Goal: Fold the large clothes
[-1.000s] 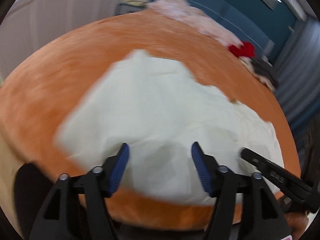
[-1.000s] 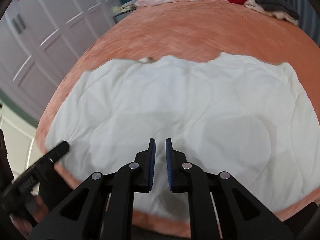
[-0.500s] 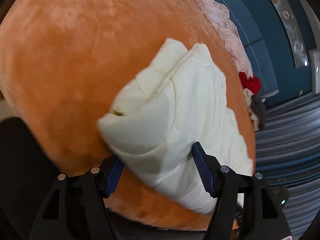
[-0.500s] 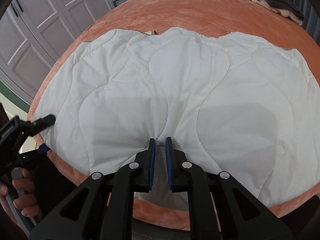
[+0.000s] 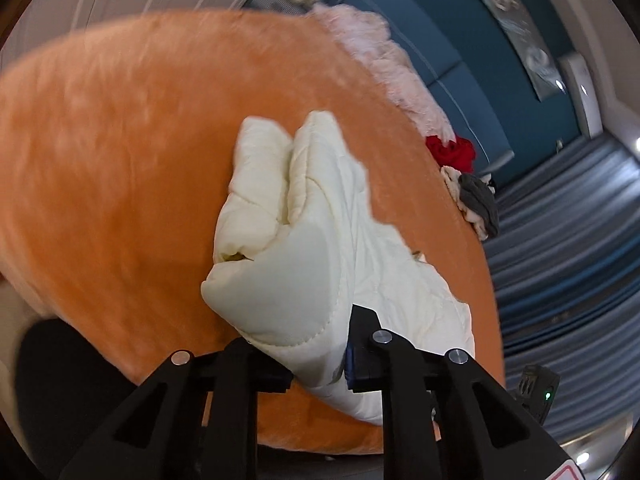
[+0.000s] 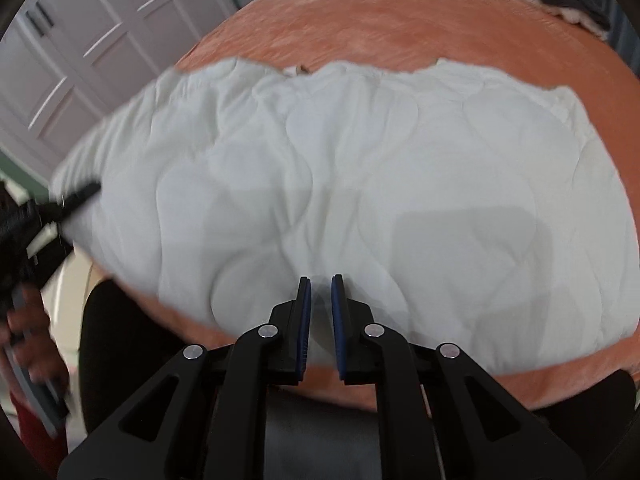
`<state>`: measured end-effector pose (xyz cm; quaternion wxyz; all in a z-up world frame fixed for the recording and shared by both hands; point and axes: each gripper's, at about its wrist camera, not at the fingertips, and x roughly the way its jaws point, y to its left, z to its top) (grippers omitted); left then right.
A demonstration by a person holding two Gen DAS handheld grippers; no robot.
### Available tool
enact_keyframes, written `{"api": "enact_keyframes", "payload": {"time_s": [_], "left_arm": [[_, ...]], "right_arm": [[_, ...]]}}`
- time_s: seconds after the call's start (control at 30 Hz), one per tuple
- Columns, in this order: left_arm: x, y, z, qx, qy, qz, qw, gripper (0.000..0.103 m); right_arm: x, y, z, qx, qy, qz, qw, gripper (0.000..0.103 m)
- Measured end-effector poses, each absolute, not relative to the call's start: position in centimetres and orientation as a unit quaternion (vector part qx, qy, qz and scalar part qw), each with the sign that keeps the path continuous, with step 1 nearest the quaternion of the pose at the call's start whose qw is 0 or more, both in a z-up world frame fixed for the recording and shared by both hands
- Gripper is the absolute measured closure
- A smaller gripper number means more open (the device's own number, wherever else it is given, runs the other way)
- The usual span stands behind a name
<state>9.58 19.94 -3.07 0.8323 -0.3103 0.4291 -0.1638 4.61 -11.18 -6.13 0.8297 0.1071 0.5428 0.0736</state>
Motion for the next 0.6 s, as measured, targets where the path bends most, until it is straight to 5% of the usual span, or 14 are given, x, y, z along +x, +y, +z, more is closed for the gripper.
{"api": "enact_keyframes", "payload": {"time_s": [0.3,0.6], "left_arm": [[6.6,15.7,5.6,-0.197,0.360,-0.207,0.888,0.089],[5.9,5.0,6.2,-0.114,0.356,-0.290,0.881,0.089]], "right_arm": [[6.9,-6.0,-9.3,0.161,0.543,0.161,0.808,0.096],[2.1,-14.5,-4.0,0.179,0.485,0.106,0.850,0.093]]}}
